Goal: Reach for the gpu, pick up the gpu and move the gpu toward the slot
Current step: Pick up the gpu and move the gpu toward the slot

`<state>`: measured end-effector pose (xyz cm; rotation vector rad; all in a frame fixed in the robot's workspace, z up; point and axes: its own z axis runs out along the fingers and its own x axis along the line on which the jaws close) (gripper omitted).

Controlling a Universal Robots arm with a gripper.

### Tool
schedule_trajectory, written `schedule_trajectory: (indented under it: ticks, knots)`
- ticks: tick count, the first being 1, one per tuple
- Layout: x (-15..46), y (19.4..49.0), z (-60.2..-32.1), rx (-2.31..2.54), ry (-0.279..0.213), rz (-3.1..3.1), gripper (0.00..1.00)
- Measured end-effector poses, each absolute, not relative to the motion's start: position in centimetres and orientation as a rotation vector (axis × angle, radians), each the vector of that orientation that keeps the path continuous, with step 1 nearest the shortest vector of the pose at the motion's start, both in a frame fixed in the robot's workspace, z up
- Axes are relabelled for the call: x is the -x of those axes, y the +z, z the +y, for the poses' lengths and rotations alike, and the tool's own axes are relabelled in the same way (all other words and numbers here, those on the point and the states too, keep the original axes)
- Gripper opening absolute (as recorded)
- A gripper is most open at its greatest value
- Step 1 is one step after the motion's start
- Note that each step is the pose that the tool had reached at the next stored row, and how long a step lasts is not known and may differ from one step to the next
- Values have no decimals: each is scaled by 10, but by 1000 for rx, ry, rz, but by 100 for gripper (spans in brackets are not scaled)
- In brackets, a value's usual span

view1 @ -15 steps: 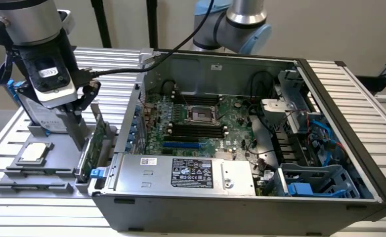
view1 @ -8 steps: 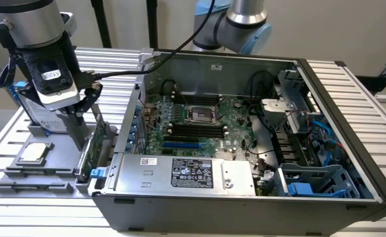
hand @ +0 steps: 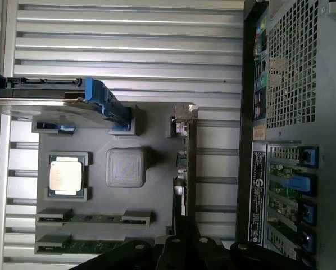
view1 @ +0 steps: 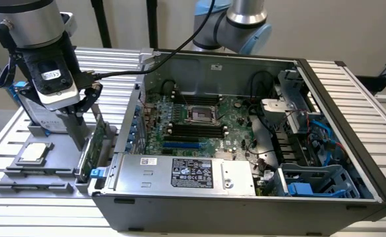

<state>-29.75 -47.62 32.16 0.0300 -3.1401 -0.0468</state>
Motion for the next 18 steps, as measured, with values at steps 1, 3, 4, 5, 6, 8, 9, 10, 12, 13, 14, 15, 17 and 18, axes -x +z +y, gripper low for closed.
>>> schedule_trajectory:
  ticks: [1, 3, 4, 5, 6, 8, 9, 10, 12, 13, 14, 15, 17, 18]
  knots:
    - [298, 322, -476, -30, -47, -3140, 11]
    - [298, 322, -476, -30, -47, -3140, 12]
    - [298, 322, -476, -30, -47, -3140, 12]
    - [298, 322, -476, -30, -47, -3140, 18]
    - [297, 322, -476, -30, -47, -3140, 18]
    - [298, 322, -476, -30, -47, -3140, 30]
    - [298, 322, -476, -30, -47, -3140, 30]
    - [298, 322, -476, -30, -47, -3140, 36]
    - [297, 321, -476, -30, -47, -3140, 42]
    - [297, 320, -476, -30, -45, -3140, 42]
    - [297, 318, -476, -30, -42, -3140, 42]
    - [298, 316, -476, -30, -42, -3140, 42]
    - [298, 312, -476, -30, -42, -3140, 42]
    - [298, 311, -476, -30, -42, -3140, 42]
